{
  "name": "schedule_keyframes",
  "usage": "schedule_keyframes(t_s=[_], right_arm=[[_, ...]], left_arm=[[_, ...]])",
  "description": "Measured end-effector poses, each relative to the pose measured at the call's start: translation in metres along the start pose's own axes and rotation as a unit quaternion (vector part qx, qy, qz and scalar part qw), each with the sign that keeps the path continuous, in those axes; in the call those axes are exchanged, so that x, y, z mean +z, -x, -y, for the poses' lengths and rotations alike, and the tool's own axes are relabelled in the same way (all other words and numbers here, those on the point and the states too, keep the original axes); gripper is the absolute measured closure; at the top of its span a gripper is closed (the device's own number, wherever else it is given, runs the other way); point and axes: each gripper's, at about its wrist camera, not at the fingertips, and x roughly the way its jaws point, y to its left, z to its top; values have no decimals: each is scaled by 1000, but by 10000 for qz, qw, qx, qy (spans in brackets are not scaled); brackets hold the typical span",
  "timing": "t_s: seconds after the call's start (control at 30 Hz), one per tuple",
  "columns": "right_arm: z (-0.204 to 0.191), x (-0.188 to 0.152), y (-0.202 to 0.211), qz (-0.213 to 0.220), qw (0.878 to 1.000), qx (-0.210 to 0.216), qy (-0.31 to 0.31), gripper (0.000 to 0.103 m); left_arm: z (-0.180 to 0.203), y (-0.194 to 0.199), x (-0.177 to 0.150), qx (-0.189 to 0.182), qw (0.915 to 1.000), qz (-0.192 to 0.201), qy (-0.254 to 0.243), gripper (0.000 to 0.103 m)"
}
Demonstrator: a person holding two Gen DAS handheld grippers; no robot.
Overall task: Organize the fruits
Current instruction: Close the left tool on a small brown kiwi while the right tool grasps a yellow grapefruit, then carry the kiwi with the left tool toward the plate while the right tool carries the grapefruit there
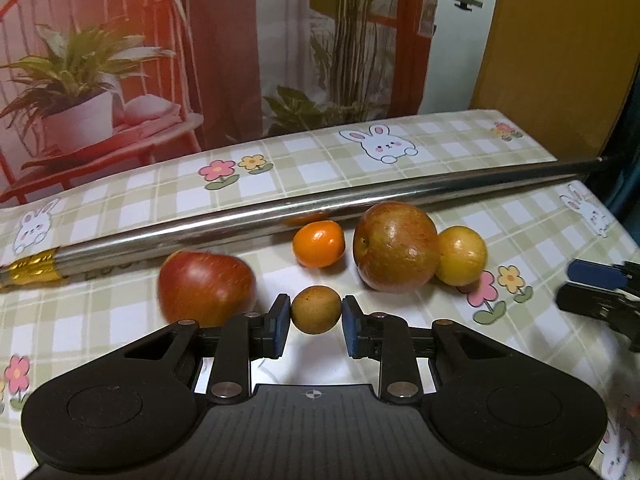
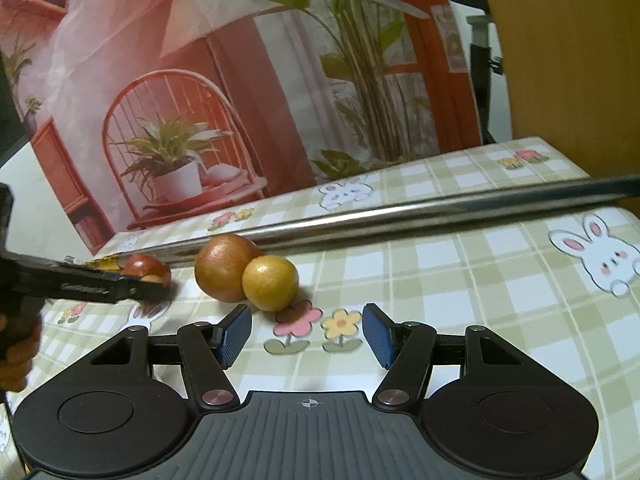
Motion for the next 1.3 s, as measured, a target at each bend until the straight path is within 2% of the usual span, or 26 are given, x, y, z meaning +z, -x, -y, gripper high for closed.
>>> schedule_keyframes(t_s=[0.17,0.3,0.5,0.8,0.9,1.03,1.3], right_arm=[[-4,9,-17,204,9989,221,354,44],[-12,16,-38,202,9964,293,771,45],[-18,19,-66,-11,9940,411,1018,45],[-27,26,-85,-244,9899,589,1265,45],[-29,25,-87,-307,9896,621,1260,47],[-29,18,-88,-395,9892,510,1318,59],[-18,8,-72,-265,9934,643,914,59]], left_arm=[[-8,26,-12,-57,9996,136,256,74],[-13,48,-22,-98,9987,258,424,74],[-16,67,-35,-62,9981,404,462,74],[-23,76,-47,-77,9965,412,718,74],[-22,78,-49,-69,9964,433,729,74],[-21,79,-51,-107,9960,446,767,74],[-16,83,-55,-132,9951,483,851,74]])
